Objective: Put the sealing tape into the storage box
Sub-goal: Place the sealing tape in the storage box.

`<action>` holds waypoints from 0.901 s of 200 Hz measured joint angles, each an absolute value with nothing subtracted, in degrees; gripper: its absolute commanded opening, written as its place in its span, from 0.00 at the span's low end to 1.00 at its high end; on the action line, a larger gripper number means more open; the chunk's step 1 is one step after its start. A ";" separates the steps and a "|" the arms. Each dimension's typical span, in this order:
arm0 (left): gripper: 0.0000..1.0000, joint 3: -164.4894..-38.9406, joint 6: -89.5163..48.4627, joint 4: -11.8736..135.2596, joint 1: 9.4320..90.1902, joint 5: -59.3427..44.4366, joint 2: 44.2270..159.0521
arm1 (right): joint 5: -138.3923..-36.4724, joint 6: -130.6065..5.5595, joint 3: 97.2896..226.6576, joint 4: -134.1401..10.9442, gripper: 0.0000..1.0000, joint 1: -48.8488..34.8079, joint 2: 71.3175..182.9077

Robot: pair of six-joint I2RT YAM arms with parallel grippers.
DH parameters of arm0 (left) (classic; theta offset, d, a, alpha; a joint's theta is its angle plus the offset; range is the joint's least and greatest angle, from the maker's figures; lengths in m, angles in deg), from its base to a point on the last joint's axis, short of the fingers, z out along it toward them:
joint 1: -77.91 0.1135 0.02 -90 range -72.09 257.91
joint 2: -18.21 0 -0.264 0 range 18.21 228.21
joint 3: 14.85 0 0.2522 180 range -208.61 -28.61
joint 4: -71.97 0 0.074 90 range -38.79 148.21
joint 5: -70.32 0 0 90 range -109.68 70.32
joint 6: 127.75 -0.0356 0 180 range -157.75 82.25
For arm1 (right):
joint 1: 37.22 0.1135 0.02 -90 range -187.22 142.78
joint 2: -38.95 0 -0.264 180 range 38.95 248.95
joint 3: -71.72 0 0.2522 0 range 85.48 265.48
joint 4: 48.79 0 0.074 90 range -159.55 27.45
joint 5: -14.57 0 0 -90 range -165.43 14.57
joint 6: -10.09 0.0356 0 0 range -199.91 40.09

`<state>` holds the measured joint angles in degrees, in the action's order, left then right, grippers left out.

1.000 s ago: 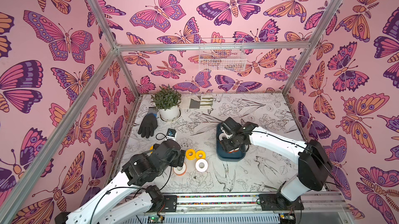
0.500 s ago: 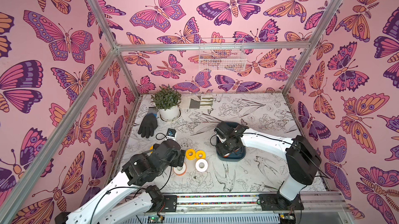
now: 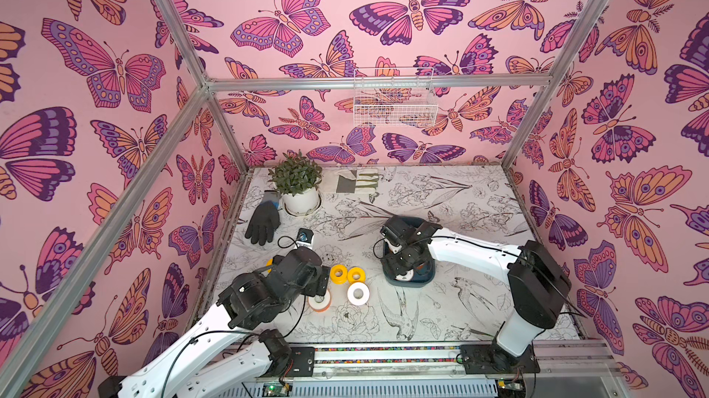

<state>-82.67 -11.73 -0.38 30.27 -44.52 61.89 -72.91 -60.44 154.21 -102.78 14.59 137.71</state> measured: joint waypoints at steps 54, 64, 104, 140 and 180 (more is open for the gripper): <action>0.97 -82.67 -11.73 -0.38 30.27 -44.52 61.89 | -72.69 -60.64 154.19 -102.82 0.69 14.59 137.27; 0.97 -82.67 -11.73 -0.38 30.27 -44.52 61.89 | -72.71 -60.93 154.17 -102.80 0.65 14.59 136.77; 0.97 -82.67 -11.73 -0.38 30.27 -44.52 61.89 | -72.71 -60.90 152.46 -102.27 0.56 14.59 134.12; 0.97 -82.67 -11.73 -0.38 30.27 -44.52 61.87 | -71.88 -61.28 147.44 -98.80 0.49 14.57 129.64; 0.97 -82.67 -11.73 -0.38 30.27 -44.13 61.89 | -68.97 -62.11 137.67 -90.82 0.49 11.29 115.92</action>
